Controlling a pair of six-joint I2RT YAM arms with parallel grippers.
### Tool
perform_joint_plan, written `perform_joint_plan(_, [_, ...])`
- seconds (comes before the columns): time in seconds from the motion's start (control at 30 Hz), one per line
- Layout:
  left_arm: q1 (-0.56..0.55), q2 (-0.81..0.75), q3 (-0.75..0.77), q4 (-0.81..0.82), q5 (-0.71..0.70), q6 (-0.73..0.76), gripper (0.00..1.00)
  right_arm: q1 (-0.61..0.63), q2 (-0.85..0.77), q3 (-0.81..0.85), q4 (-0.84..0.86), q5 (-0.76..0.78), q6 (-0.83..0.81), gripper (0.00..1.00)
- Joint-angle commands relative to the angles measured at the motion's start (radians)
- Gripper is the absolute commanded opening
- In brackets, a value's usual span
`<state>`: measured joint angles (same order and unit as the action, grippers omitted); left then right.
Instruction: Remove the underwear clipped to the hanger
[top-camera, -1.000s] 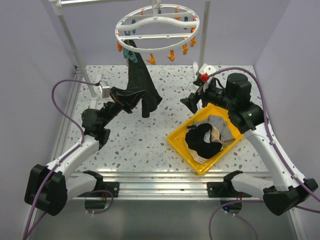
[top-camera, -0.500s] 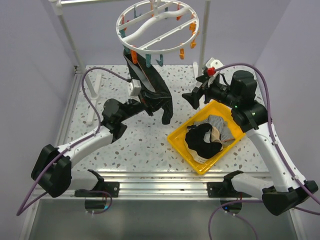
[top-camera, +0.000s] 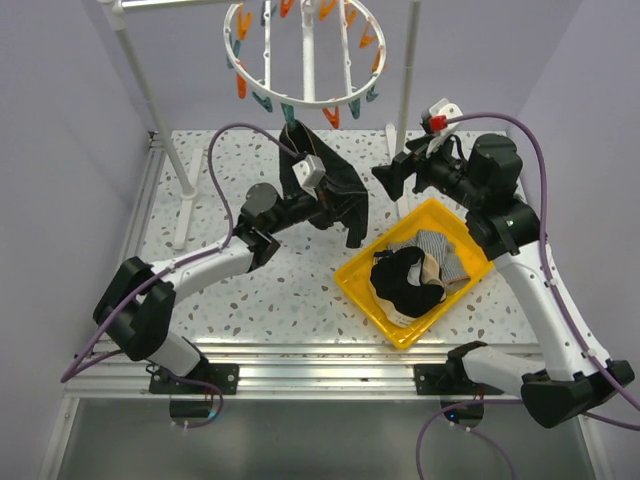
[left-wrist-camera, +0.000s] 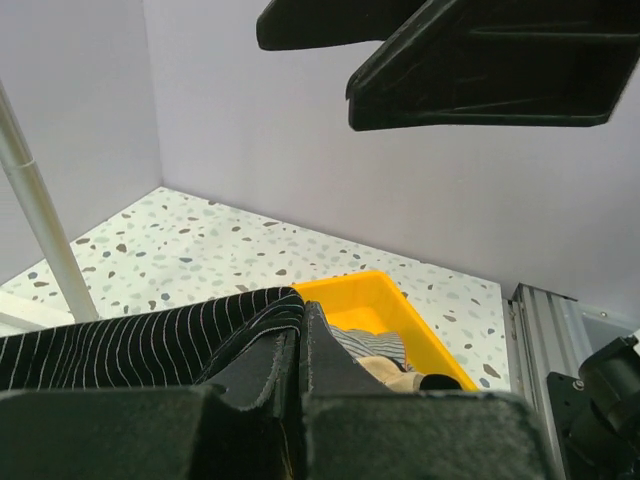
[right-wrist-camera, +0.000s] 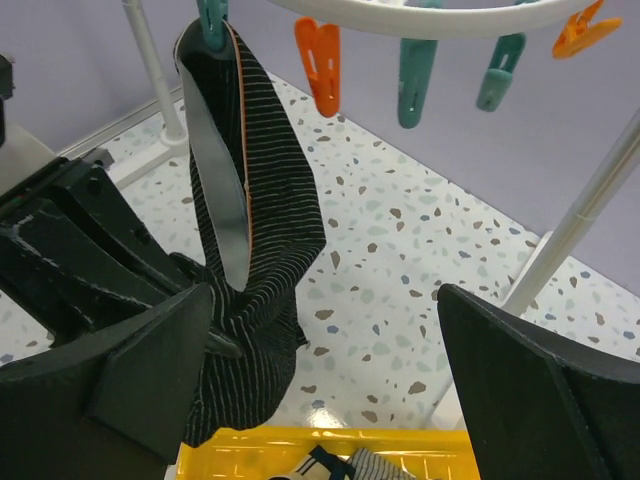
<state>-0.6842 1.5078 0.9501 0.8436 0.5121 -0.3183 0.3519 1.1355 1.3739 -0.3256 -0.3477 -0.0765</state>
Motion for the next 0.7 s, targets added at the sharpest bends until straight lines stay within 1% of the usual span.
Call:
perform_joint_plan(0.0, [-0.020,0.057,0.073,0.022,-0.023,0.051,0.00,-0.008,0.007,0.030,0.046,0.030,0.037,0.99])
perform_joint_plan(0.2, [-0.034,0.109,0.096,0.032,-0.035,0.059,0.00,-0.013,0.029,0.024,0.034,-0.004,0.017,0.99])
perform_joint_plan(0.4, [-0.034,0.114,0.095,0.022,-0.026,0.073,0.00,-0.028,0.055,0.031,0.036,-0.013,0.004,0.99])
perform_joint_plan(0.67, [-0.035,0.126,0.079,0.035,-0.011,0.061,0.00,-0.040,0.119,0.068,0.034,-0.074,0.015,0.99])
